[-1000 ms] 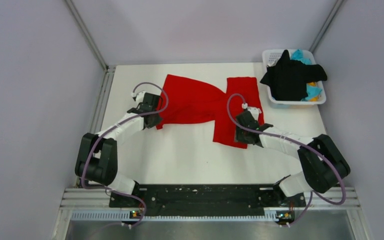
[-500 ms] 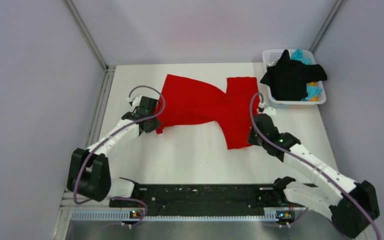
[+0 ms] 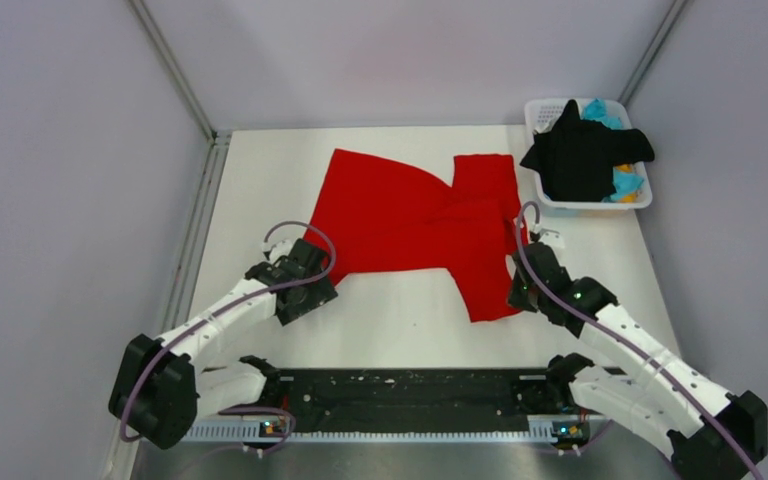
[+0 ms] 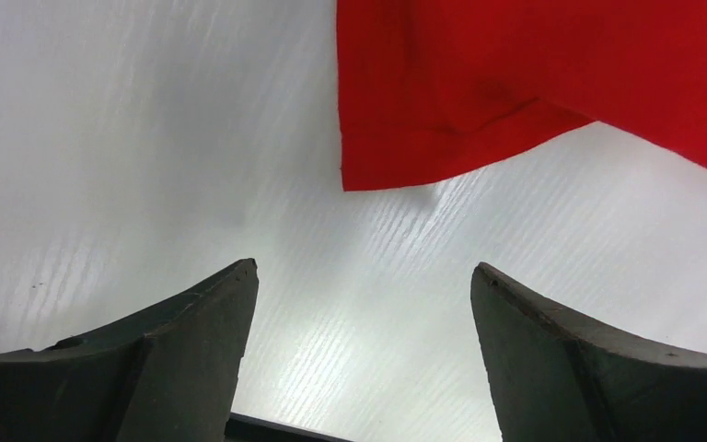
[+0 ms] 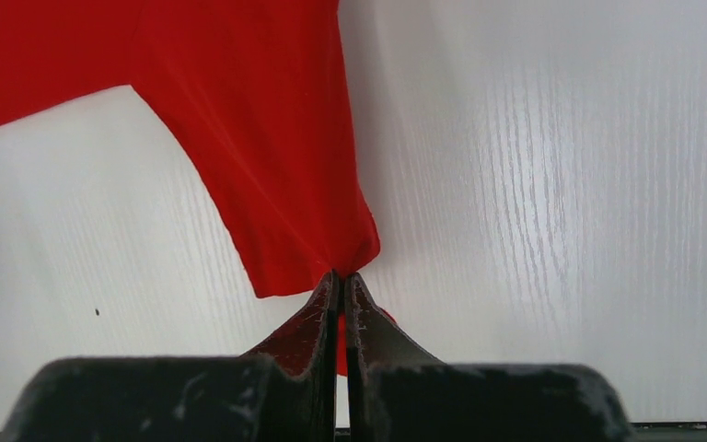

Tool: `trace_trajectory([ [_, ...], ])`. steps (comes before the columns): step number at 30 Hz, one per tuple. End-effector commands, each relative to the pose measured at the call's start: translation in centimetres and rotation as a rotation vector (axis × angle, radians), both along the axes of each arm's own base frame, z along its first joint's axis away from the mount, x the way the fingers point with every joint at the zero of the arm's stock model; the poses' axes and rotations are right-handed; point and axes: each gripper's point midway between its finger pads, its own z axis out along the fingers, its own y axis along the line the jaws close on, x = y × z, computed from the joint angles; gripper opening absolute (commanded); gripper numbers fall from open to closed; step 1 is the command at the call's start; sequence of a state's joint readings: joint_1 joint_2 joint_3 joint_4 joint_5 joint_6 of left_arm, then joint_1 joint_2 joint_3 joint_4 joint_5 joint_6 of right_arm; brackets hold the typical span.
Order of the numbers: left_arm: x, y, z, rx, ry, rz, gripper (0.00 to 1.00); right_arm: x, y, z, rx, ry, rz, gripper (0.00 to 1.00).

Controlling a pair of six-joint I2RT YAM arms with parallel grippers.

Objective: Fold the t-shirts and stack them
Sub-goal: Flatten out the tshirt

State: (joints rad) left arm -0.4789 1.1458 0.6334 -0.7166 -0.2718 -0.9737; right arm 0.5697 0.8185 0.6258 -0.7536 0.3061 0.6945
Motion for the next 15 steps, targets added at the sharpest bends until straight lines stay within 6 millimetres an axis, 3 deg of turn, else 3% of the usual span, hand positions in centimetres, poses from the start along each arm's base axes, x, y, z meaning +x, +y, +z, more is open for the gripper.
trace_trajectory([
  [1, 1.0, 0.5, 0.3, 0.029, -0.064, 0.037, 0.87, -0.2, 0.1, -0.7, -0.009, 0.013, 0.001, 0.0],
  [5, 2.6, 1.1, 0.3, 0.091, -0.101, 0.059, 0.74, 0.0, 0.1, -0.6, -0.009, 0.003, 0.005, 0.0],
  [10, 4.4, 0.6, -0.1, 0.091, -0.13, 0.06, 0.71, 0.0, 0.1, -0.7, -0.012, 0.0, 0.004, 0.0],
  [15, 4.9, 1.3, -1.8, 0.098, -0.098, 0.092, 0.68, 0.0, 0.0, -0.7, -0.016, -0.002, 0.002, 0.0],
])
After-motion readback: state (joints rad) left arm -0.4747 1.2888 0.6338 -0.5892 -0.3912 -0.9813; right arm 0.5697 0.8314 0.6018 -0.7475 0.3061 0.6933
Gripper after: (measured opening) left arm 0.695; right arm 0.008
